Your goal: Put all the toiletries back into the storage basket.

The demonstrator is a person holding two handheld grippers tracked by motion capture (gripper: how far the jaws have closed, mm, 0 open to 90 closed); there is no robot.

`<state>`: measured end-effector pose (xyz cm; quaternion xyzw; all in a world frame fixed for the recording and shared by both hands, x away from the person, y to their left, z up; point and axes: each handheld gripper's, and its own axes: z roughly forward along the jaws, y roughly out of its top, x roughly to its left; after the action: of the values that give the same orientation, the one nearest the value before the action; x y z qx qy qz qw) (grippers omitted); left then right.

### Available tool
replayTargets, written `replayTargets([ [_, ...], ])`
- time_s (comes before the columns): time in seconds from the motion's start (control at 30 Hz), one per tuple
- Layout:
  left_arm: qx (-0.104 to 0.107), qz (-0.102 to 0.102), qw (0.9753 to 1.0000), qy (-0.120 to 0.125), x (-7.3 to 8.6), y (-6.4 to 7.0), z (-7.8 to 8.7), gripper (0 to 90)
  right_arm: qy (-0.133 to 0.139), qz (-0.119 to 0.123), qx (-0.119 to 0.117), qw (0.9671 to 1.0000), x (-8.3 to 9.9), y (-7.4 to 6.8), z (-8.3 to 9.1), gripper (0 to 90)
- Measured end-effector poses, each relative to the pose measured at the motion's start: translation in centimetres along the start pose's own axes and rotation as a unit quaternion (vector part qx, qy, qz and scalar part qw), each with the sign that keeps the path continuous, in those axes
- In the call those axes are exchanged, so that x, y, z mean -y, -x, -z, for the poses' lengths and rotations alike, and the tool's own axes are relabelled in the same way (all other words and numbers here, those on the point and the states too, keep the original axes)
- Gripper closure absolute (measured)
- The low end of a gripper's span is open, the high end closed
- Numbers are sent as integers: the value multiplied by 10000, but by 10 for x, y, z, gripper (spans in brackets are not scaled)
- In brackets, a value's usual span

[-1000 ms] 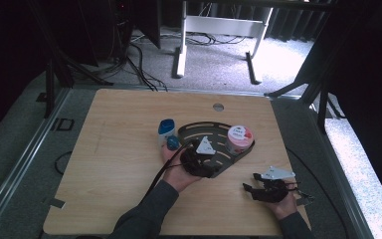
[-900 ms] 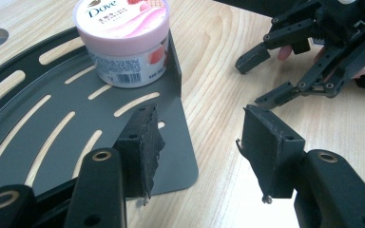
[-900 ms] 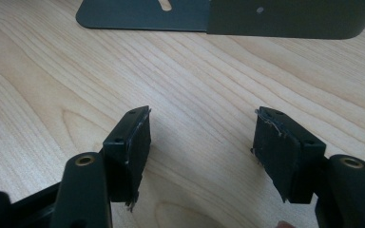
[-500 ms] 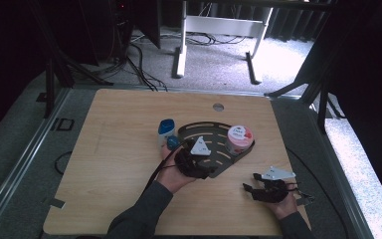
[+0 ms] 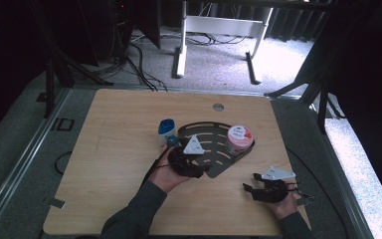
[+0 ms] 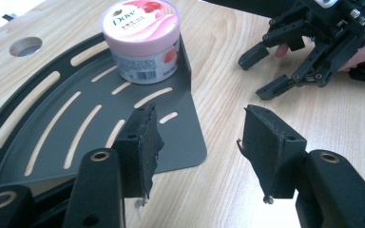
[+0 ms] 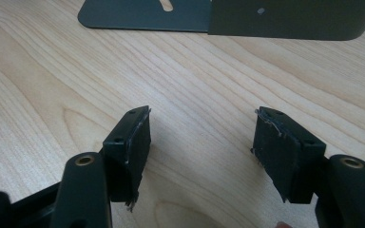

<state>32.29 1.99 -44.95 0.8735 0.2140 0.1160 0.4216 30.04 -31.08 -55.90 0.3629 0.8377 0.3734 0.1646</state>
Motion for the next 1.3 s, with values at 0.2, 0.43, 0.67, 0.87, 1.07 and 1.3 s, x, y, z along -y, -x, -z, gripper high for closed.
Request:
replayTargets([
  [0.2, -115, 19, 9999, 88, 0, -5, 13, 464, -2, 6, -7, 10000, 0, 0, 0, 370],
  [0.43, -280, 20, 9994, 212, -2, -12, 28, 451, -1, 4, -7, 10000, 0, 0, 0, 370],
  [0.67, -510, 74, 9982, 317, -4, -22, 41, 415, -1, 11, -10, 10000, 0, 0, 0, 369],
  [0.87, -680, 145, 9971, 298, -1, -32, 51, 409, -4, 12, -16, 10000, 0, 0, 0, 367],
  [1.07, -851, 303, 9956, 231, 8, -46, 58, 378, -5, 17, -21, 10000, 0, 0, 0, 366],
  [1.3, -894, 424, 9950, 165, 17, -58, 61, 339, -7, 28, -34, 10000, 0, 0, 0, 361],
])
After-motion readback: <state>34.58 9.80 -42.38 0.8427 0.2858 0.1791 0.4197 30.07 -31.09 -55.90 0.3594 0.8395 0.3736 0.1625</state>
